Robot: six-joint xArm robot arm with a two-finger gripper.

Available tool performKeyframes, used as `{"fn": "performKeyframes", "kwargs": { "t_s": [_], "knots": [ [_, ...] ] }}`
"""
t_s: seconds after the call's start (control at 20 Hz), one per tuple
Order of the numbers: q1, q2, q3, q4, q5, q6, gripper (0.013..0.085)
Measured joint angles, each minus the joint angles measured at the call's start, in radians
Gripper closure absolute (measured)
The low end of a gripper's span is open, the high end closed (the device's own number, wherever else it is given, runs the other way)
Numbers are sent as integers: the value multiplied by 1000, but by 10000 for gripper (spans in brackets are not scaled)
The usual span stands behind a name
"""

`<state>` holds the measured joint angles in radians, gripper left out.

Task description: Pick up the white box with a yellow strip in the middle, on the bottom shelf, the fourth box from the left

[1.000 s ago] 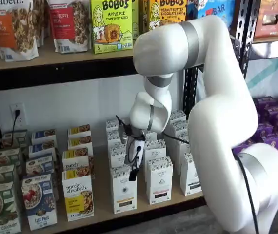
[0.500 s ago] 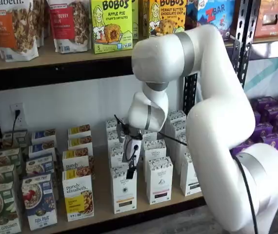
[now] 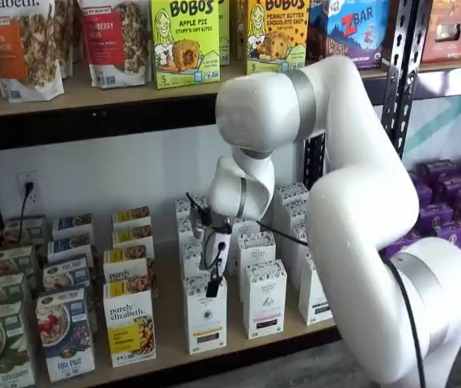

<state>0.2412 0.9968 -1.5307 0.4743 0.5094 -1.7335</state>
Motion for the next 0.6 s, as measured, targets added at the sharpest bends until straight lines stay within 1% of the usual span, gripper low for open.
{"fn": "performKeyframes", "kwargs": {
  "t_s": [0.15,0.35,0.6],
  "knots": [
    [0,19,-21,-12,4,12,130],
    [0,43,-47,-45,19,41,130],
    [9,68,-63,-54,4,54,130]
  ]
}}
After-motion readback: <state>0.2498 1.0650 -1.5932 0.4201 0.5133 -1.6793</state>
